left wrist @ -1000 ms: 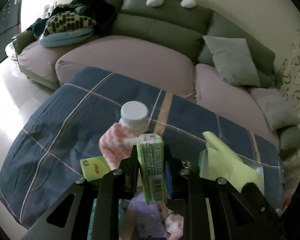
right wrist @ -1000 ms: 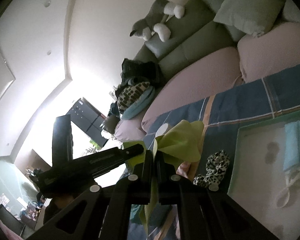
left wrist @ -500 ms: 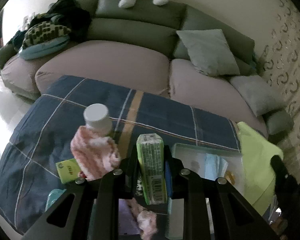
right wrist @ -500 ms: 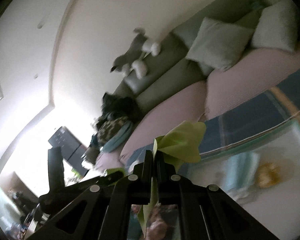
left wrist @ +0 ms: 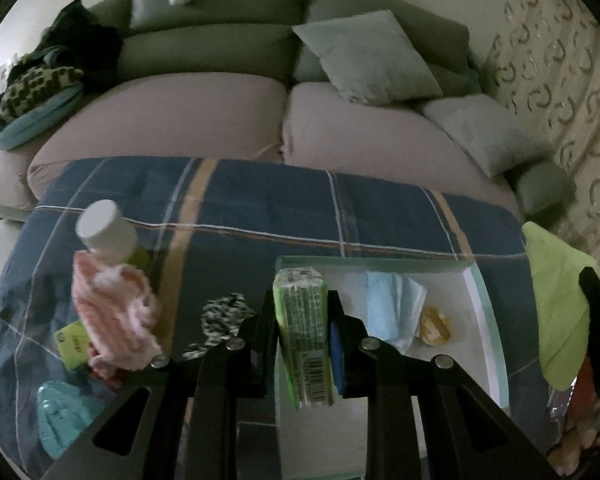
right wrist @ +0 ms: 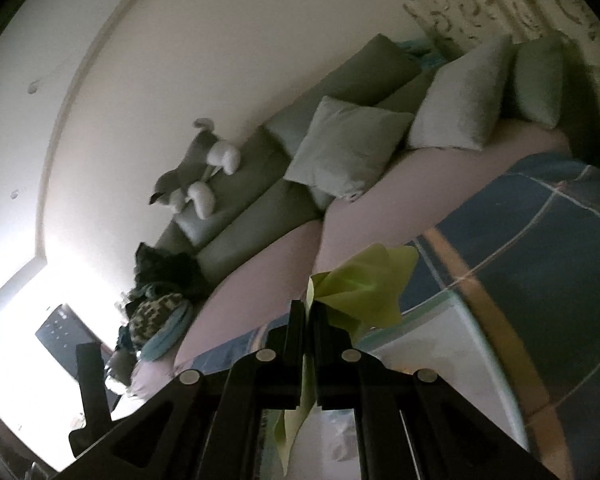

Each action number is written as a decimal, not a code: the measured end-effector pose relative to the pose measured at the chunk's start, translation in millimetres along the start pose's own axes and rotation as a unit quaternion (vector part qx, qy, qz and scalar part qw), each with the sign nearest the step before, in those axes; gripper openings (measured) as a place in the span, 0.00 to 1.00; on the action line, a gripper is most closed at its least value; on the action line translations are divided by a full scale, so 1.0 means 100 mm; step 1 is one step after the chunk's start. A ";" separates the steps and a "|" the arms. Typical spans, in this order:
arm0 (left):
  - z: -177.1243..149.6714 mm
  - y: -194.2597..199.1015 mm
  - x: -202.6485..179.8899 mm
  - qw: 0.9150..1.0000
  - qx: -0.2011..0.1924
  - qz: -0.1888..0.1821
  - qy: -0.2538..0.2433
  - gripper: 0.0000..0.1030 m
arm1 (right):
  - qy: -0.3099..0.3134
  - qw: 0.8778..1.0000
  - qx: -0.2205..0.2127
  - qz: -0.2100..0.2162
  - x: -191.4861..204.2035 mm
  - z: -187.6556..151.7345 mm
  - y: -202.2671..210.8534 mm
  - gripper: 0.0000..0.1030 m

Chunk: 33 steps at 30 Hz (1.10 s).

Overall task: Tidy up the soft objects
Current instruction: 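Carry the green box and yellow-green cloth over the white tray with both tools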

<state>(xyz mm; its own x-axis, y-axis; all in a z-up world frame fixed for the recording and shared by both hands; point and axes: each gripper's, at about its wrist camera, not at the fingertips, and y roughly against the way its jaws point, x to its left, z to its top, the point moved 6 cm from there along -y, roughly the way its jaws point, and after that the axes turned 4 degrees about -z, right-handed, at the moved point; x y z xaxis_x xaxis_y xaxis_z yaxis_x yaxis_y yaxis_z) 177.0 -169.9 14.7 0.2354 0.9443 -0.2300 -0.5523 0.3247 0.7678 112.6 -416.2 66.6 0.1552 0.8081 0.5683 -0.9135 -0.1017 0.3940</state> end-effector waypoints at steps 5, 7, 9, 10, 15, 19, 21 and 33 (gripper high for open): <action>-0.04 -0.22 -0.12 1.000 0.019 0.001 -0.009 0.22 | -0.005 0.999 0.001 -0.045 -0.22 0.01 -0.03 0.04; -0.06 -0.34 -0.13 1.000 0.030 0.002 -0.008 0.22 | -0.006 0.998 0.004 -0.056 -0.28 0.02 -0.06 0.04; -0.08 -0.47 -0.14 0.999 0.042 0.004 -0.007 0.22 | -0.003 0.997 0.010 -0.072 -0.34 0.02 -0.11 0.04; -0.09 -0.53 -0.15 0.999 0.046 0.004 -0.006 0.22 | -0.001 0.997 0.014 -0.079 -0.36 0.01 -0.14 0.04; -0.13 -0.72 -0.16 0.998 0.064 0.007 -0.004 0.22 | -0.001 0.993 0.034 -0.113 -0.52 -0.06 -0.30 0.04; -0.17 -0.83 -0.15 0.997 0.074 0.007 -0.003 0.23 | 0.015 0.988 0.055 -0.141 -0.60 -0.17 -0.44 0.04; -0.20 -0.89 -0.13 0.997 0.082 0.007 -0.001 0.23 | 0.018 0.987 0.065 -0.147 -0.62 -0.21 -0.49 0.04; -0.26 -1.06 -0.11 0.995 0.096 0.010 0.001 0.24 | 0.028 0.981 0.123 -0.151 -0.67 -0.45 -0.80 0.05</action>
<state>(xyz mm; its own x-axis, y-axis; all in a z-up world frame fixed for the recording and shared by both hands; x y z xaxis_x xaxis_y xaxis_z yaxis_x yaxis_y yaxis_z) 212.6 -213.0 -79.7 0.2253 0.9504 -0.2145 -0.3930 0.2901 0.8726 157.9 -435.8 -35.4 0.3773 0.8524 0.3622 -0.7103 0.0154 0.7037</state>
